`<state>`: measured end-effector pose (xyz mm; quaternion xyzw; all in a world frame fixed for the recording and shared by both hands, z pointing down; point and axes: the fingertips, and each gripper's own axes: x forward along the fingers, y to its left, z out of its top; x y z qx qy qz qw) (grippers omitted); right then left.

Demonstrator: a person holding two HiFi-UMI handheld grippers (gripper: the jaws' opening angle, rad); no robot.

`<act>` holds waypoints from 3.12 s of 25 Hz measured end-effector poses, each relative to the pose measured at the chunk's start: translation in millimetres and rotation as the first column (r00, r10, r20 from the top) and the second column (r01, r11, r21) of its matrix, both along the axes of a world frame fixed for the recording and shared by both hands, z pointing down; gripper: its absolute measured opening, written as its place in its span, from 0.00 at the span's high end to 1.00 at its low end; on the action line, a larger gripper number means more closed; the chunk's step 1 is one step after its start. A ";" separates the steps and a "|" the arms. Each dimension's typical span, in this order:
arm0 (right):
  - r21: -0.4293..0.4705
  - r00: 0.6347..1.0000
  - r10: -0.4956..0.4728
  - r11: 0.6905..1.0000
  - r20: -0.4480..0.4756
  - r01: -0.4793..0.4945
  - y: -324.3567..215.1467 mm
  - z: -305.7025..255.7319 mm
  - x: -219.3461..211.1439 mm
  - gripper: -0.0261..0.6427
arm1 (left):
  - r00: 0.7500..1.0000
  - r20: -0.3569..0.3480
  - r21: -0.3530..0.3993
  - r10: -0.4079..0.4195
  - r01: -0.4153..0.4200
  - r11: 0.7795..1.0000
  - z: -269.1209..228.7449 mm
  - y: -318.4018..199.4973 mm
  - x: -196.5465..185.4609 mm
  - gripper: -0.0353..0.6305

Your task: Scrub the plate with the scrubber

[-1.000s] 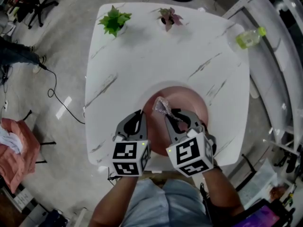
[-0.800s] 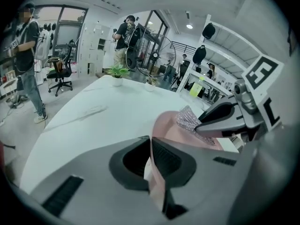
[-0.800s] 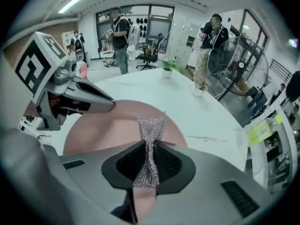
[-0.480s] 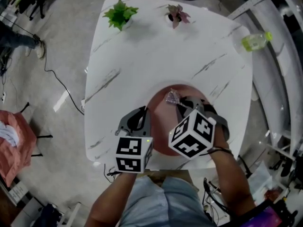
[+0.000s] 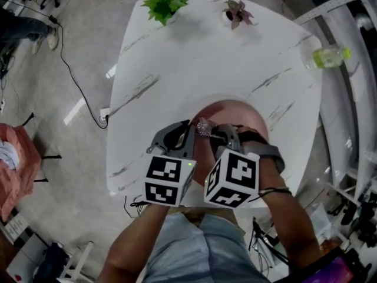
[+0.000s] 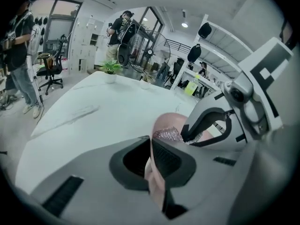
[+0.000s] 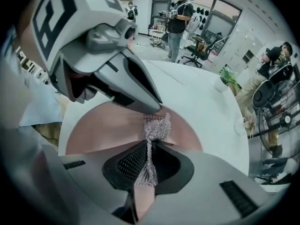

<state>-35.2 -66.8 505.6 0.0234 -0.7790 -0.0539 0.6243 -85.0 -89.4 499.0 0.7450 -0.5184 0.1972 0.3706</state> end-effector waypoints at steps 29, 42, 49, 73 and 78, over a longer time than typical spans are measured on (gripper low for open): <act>-0.204 0.970 -0.240 0.948 0.046 0.245 110.3 6.8 9.2 0.88 | 1.000 -0.006 -0.016 0.030 -0.030 0.999 8.8 -3.0 -0.2 0.93; -0.290 0.999 -0.039 0.957 -0.036 0.027 109.4 8.8 40.9 0.88 | 1.000 -0.008 -0.039 0.018 -0.018 0.999 12.2 -1.3 -3.8 0.93; -0.256 0.981 0.174 0.948 -0.087 -0.191 89.3 11.8 61.2 0.88 | 1.000 -0.026 -0.047 0.000 -0.001 0.999 13.8 -0.1 -6.1 0.93; -0.114 0.825 0.548 0.819 -0.136 -0.563 -20.1 13.6 108.7 0.88 | 0.999 -0.032 -0.070 0.033 -0.035 0.997 13.5 1.8 -2.7 0.93; -0.095 0.852 0.505 0.850 -0.137 -0.518 -38.3 14.4 97.3 0.88 | 0.998 -0.034 -0.094 0.061 -0.064 0.993 14.1 3.9 -0.3 0.93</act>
